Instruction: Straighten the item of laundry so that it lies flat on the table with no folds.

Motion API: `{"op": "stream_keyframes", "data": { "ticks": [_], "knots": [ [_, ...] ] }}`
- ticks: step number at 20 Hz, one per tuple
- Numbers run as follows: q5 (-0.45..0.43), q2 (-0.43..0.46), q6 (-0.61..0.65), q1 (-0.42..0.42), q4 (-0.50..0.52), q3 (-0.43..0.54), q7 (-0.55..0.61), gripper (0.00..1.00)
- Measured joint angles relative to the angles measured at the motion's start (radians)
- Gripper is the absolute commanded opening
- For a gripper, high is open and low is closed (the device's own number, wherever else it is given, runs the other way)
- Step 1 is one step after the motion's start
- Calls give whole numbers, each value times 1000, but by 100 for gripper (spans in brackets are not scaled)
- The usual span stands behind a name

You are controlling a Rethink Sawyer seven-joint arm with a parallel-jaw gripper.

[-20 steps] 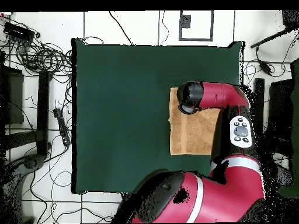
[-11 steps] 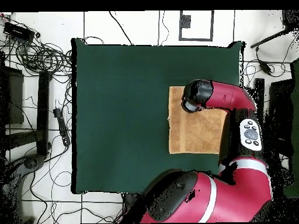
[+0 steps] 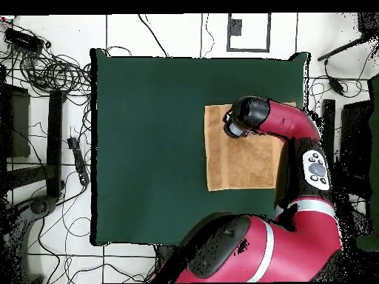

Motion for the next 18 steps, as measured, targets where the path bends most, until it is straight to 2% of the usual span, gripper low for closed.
{"op": "stream_keyframes", "data": {
  "ticks": [5,11,18],
  "knots": [
    [38,6,11,-2,0,0,0,100],
    [134,15,40,-4,20,1,0,100],
    [162,11,38,-3,48,9,0,100]
  ]
}}
